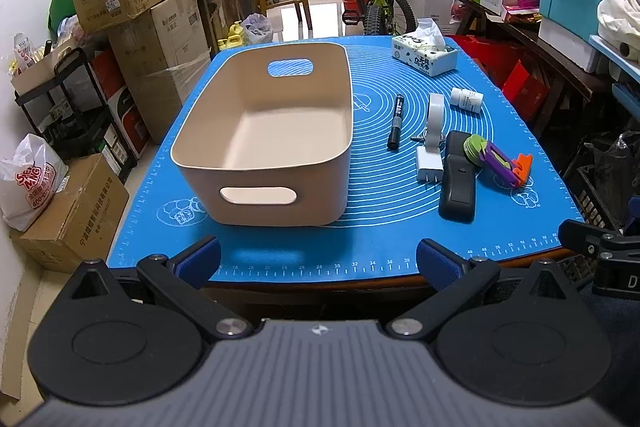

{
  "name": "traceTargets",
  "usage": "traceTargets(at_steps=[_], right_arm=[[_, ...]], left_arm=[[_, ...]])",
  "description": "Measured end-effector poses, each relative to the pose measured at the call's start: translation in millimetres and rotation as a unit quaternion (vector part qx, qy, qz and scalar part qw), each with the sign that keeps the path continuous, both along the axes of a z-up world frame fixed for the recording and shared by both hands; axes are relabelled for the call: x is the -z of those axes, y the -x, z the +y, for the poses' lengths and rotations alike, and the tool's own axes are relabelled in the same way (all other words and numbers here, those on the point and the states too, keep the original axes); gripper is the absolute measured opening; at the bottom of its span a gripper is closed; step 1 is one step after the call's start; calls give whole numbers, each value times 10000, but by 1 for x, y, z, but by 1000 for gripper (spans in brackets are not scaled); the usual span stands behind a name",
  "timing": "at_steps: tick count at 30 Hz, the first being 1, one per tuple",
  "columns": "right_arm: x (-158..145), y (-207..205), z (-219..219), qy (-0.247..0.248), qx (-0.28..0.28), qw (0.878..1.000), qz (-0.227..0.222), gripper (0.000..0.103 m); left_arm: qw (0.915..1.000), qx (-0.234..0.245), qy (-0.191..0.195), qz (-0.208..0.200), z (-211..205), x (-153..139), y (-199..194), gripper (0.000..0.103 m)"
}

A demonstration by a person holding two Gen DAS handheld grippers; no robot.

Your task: Organize rigid objects

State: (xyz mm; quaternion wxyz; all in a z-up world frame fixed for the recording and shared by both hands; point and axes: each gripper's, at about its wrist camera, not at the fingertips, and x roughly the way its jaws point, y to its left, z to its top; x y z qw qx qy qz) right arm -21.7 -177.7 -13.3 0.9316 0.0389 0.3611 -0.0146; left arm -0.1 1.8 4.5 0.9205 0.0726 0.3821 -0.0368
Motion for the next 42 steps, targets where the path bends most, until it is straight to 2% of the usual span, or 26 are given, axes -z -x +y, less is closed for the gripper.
traceTargets(at_steps=[30, 40, 42], right_arm=[[-2, 1, 5, -61, -35, 10000, -42, 100], [-16, -8, 5, -158, -46, 9996, -244, 100], [-18, -12, 4, -191, -21, 9994, -289, 100]], left_arm=[[9999, -39, -103, -114, 1, -6, 4, 103], [9992, -235, 53, -323, 18, -30, -3, 103], [9991, -253, -18, -351, 19, -34, -7, 103]])
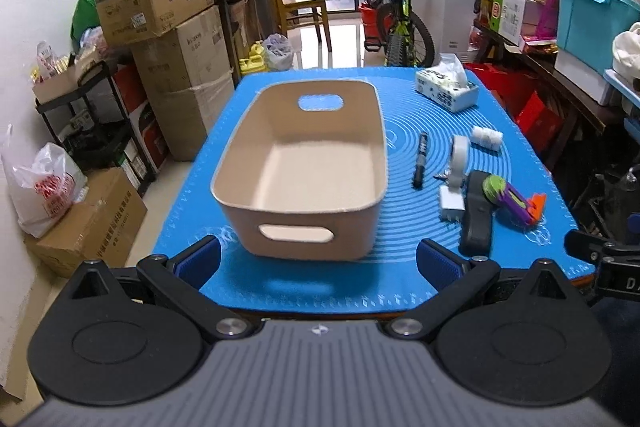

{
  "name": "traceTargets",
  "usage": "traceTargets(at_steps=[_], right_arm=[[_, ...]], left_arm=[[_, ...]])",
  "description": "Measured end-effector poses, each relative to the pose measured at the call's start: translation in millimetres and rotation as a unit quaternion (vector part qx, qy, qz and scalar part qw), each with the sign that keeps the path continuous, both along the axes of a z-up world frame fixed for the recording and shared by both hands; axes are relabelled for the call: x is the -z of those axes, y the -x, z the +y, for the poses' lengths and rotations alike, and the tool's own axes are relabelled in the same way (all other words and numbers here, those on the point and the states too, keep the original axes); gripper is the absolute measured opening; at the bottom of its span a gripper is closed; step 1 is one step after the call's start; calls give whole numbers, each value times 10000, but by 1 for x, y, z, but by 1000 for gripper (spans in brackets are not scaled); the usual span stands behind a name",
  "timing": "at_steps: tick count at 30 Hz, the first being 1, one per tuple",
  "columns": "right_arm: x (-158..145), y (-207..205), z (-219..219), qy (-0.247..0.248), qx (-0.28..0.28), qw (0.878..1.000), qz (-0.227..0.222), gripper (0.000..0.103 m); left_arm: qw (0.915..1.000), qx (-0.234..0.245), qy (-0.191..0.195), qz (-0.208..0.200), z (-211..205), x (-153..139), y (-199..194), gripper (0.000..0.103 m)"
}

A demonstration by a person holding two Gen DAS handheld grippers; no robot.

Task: Organize rigid objects
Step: 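Grip the beige basket rim with the left tool while the right grasps the purple-orange toy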

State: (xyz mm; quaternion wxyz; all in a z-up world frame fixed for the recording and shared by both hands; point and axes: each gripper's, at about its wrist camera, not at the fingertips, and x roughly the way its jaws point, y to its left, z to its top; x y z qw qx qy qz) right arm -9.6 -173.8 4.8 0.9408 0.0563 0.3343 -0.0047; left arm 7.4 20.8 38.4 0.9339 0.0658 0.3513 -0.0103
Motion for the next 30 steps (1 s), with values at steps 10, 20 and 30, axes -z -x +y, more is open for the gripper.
traceTargets(at_steps=[10, 20, 30], right_arm=[[-4, -30, -5, 80, 92, 9999, -96, 100], [11, -85, -24, 274, 317, 9991, -41, 100], [50, -148, -26, 552, 6, 9983, 185, 100]], left_arm=[[9998, -134, 124, -11, 25, -12, -44, 102], [9989, -92, 83, 443, 55, 6, -116, 102], [9968, -16, -131, 790, 75, 42, -181, 102]])
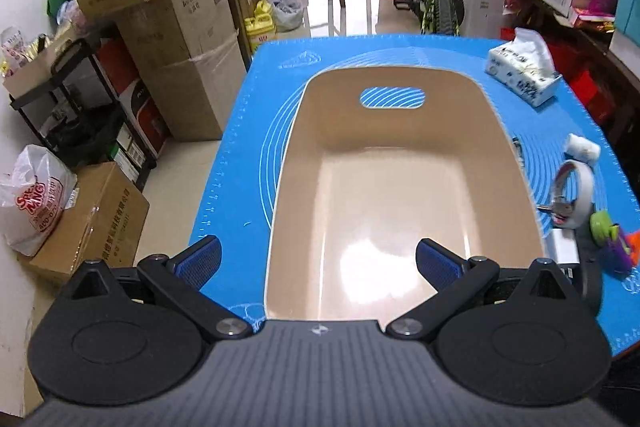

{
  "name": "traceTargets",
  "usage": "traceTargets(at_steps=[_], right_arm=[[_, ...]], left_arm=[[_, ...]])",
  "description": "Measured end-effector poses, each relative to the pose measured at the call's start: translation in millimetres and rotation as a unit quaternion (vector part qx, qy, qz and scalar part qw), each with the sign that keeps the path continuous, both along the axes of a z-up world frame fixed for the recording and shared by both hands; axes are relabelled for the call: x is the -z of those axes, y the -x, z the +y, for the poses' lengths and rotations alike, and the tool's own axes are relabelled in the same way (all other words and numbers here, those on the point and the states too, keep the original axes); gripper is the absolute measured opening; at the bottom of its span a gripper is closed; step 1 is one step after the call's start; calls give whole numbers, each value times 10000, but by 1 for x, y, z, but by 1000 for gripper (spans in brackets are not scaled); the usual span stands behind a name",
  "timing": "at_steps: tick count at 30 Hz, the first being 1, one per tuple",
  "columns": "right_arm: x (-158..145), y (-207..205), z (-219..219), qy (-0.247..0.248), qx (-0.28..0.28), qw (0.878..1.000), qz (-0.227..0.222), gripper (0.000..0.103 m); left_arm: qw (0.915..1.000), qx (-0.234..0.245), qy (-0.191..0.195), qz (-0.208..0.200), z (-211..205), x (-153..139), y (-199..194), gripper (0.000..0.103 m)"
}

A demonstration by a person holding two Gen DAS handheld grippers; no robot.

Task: Organize rigid objects
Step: 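Grip the beige basket rim with the left tool while the right grasps the purple-orange toy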

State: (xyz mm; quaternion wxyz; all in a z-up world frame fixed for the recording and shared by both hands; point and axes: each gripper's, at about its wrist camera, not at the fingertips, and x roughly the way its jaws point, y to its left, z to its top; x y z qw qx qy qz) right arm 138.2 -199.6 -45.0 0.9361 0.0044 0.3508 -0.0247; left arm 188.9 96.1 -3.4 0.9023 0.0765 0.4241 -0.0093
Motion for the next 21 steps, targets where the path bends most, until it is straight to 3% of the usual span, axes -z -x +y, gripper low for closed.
traceTargets(at_steps=[4, 7, 12, 18, 21], right_arm=[[18, -23, 0, 51, -308, 9992, 232, 100], [34, -37, -4, 31, -505, 9973, 531, 99], [55, -50, -18, -143, -715, 9926, 974, 95], [74, -60, -34, -376, -842, 9873, 1297, 88], [75, -62, -34, -347, -915, 9868, 1293, 85]], left_arm=[[9999, 22, 14, 155, 10, 17, -16, 101], [9993, -45, 9, 381, 20, 28, -27, 83], [9973, -327, 227, 615, 42, 44, -36, 79], [9952, -407, 310, 833, 46, 50, -38, 51], [9949, -366, 332, 882, 43, 49, -37, 29]])
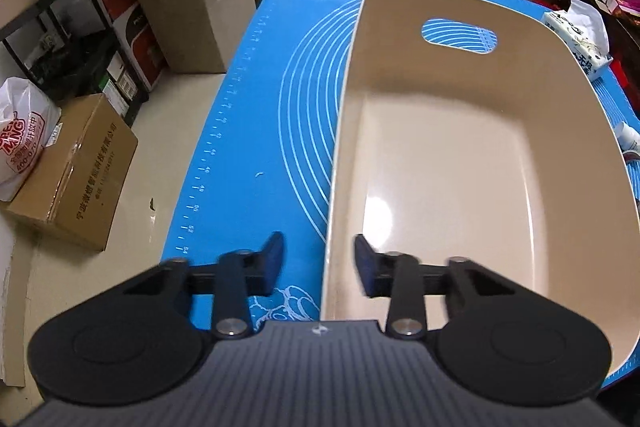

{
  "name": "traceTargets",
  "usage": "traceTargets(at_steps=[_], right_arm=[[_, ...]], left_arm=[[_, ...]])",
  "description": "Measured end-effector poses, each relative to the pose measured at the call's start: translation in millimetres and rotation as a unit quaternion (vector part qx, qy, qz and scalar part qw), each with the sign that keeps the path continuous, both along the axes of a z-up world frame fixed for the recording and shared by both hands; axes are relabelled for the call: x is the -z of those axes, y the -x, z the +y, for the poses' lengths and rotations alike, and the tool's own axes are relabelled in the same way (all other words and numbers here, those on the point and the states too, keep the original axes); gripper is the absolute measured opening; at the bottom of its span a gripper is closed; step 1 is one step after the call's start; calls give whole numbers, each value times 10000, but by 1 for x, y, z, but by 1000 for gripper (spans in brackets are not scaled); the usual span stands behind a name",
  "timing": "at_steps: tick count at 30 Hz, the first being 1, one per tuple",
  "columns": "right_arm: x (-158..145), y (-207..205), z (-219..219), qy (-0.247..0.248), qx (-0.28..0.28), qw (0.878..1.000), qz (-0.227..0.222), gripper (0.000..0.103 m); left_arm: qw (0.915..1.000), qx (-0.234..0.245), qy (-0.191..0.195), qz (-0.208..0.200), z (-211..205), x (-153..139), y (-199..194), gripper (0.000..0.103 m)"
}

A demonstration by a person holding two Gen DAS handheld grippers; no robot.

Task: Organize rigid objects
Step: 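Grip the beige basket rim with the left tool while the right grasps the purple-orange toy, then carry the purple-orange toy into the basket with the right tool and release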

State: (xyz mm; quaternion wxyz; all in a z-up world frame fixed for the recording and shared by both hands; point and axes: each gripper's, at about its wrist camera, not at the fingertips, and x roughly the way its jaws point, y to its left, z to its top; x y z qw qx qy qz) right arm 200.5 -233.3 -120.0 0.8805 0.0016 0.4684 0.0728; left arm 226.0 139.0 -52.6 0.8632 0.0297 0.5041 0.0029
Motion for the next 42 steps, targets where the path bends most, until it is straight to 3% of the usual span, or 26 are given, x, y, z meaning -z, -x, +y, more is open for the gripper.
traceTargets(at_steps=[1, 4, 5, 9, 15, 24, 32, 42], right_arm=[[0, -1, 0, -16, -29, 10000, 10, 83], [1, -2, -2, -98, -73, 9999, 60, 77], [2, -3, -1, -102, -103, 9999, 75, 73], [4, -5, 1, -23, -211, 9997, 81, 56], [2, -5, 4, 86, -225, 9997, -45, 50], [2, -6, -2, -102, 128, 9999, -53, 48], [8, -13, -9, -288, -88, 9995, 39, 49], [-11, 10, -10, -310, 256, 9977, -542, 46]], left_arm=[[10000, 18, 9, 16, -1, 0, -1, 20], [9999, 90, 40, 40, -2, 2, -3, 17], [9999, 104, 54, 49, -2, 2, -4, 8], [9997, 18, 223, 64, 4, 3, -6, 7], [9995, 6, 318, 80, 7, 4, -8, 6], [9994, 16, 339, 54, 9, 5, -6, 6], [9995, 22, 325, 41, 8, 6, -6, 6], [9995, 22, 320, 41, 8, 6, -6, 6]])
